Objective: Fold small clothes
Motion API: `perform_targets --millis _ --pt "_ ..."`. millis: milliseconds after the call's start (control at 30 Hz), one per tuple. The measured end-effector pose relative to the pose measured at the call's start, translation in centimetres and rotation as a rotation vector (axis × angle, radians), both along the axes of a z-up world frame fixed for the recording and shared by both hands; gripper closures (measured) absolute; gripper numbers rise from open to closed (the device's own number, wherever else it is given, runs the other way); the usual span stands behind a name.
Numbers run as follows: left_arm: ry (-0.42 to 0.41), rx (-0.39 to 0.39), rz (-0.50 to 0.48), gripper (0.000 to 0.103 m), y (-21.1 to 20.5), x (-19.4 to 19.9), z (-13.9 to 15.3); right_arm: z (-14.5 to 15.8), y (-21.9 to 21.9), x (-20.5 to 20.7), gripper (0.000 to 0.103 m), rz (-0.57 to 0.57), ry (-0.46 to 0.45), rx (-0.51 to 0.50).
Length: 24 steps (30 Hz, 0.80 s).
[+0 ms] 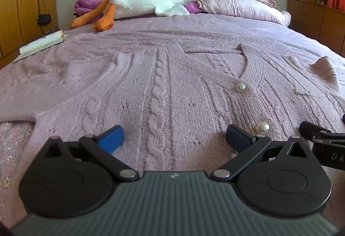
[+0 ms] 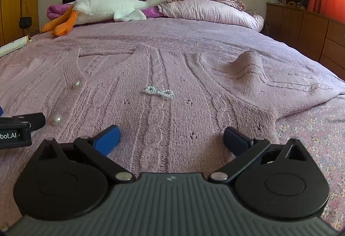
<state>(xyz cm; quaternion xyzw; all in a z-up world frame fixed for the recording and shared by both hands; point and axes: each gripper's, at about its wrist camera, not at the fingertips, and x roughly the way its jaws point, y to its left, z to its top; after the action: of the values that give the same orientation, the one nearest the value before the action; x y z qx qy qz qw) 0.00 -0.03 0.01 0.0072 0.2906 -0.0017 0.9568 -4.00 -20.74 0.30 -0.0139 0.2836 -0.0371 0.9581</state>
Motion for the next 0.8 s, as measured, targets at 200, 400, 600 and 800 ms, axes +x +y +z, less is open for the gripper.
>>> perform_targets --millis 200,400,600,800 --pt "0.002 -0.013 -0.005 0.0 0.43 0.21 0.01 0.05 0.01 -0.09 0.0 -0.001 -0.001 -0.007" --pt "-0.006 0.004 -0.001 0.0 0.05 0.1 0.01 0.05 0.13 -0.23 0.0 -0.001 -0.007 -0.013" --pt "-0.009 0.004 0.0 0.0 0.04 0.01 -0.01 0.04 0.15 -0.23 0.0 -0.002 -0.007 -0.012" --pt "-0.01 0.004 0.0 0.0 0.03 -0.01 -0.01 0.06 0.16 -0.24 0.0 -0.002 -0.008 -0.012"
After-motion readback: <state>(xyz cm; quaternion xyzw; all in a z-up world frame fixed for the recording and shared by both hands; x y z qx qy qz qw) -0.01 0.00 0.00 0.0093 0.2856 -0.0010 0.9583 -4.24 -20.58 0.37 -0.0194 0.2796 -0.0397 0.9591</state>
